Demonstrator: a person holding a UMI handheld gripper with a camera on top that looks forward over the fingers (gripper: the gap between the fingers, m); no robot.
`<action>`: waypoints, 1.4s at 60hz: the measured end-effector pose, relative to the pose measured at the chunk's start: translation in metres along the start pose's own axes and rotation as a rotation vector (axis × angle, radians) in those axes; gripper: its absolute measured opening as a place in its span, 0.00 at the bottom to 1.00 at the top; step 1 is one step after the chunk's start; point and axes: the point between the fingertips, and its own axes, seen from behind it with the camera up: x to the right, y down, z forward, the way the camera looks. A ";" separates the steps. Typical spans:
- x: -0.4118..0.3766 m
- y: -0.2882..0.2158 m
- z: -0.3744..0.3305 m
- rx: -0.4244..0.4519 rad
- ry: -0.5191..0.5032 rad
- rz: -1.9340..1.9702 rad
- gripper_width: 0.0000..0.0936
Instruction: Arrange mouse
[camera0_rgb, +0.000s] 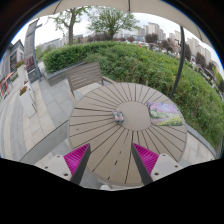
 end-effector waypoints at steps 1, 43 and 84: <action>0.000 -0.001 0.001 0.003 0.001 0.000 0.91; 0.035 -0.051 0.254 0.056 0.075 0.006 0.91; 0.057 -0.074 0.335 0.041 0.080 0.007 0.41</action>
